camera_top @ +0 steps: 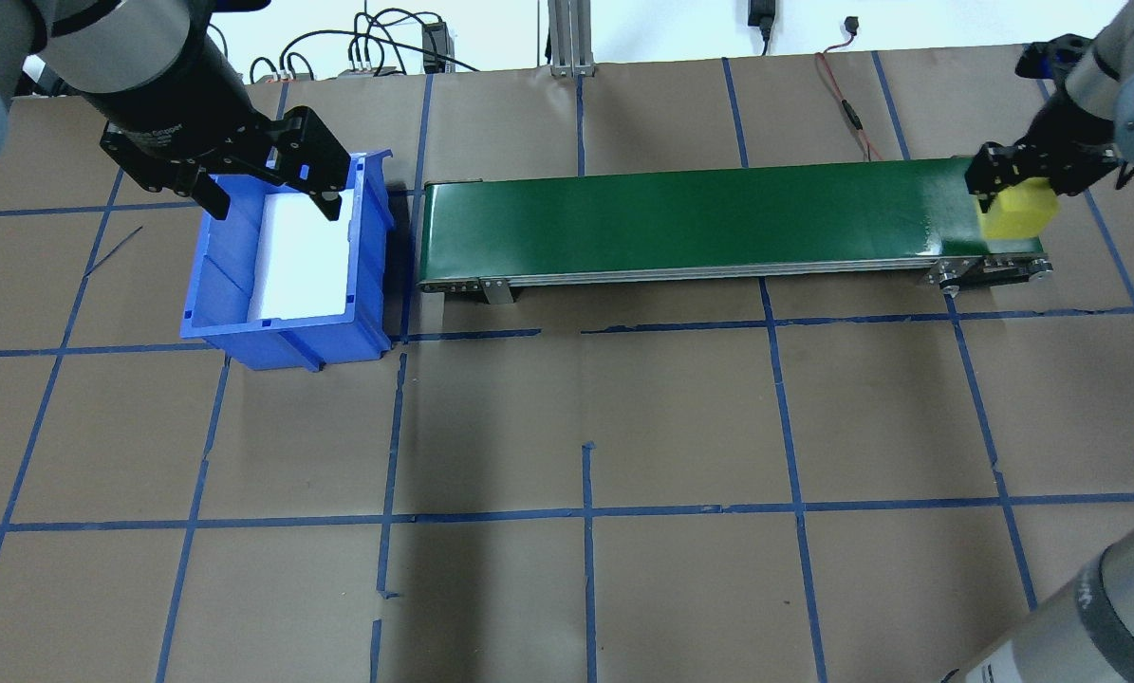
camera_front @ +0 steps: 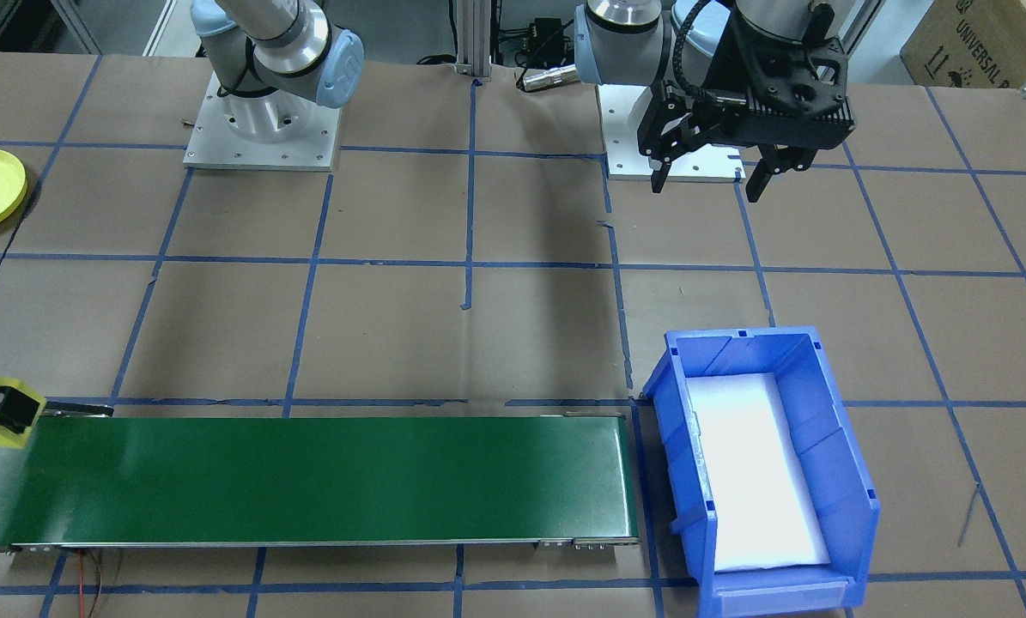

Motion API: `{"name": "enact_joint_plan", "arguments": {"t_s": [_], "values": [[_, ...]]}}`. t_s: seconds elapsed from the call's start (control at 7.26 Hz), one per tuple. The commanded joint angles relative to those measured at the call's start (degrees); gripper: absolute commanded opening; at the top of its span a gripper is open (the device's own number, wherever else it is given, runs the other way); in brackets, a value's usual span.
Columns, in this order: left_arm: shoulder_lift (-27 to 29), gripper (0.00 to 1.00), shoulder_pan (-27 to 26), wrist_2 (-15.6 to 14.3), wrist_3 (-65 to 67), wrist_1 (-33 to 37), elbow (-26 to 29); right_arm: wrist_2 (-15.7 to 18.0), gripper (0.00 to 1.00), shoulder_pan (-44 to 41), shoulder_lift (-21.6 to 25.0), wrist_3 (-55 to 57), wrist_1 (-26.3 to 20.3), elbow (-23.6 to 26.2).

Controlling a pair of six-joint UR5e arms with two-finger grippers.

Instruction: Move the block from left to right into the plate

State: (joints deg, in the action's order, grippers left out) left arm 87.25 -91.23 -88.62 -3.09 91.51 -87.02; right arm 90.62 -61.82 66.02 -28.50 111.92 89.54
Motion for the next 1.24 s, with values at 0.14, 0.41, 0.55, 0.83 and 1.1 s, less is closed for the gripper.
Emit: {"name": "enact_joint_plan", "arguments": {"t_s": [0.14,0.41,0.55,0.83,1.1], "values": [[0.02,1.00,0.00,0.02,0.02,0.25,0.10,1.41,0.25,23.14,7.62,-29.69,-0.21,11.75],[0.02,1.00,0.00,0.11,0.02,0.16,0.01,1.75,0.24,36.88,7.98,-35.03,6.14,19.92],[0.02,1.00,0.17,0.11,0.10,0.16,0.01,2.02,0.24,40.60,8.15,-37.65,13.08,23.71],[0.02,1.00,0.26,0.11,0.10,0.16,0.01,4.12,0.24,43.53,8.33,-37.68,12.19,23.92],[0.02,1.00,0.35,0.20,0.10,0.16,0.10,4.30,0.25,47.12,8.33,-37.59,10.51,24.88]]}}
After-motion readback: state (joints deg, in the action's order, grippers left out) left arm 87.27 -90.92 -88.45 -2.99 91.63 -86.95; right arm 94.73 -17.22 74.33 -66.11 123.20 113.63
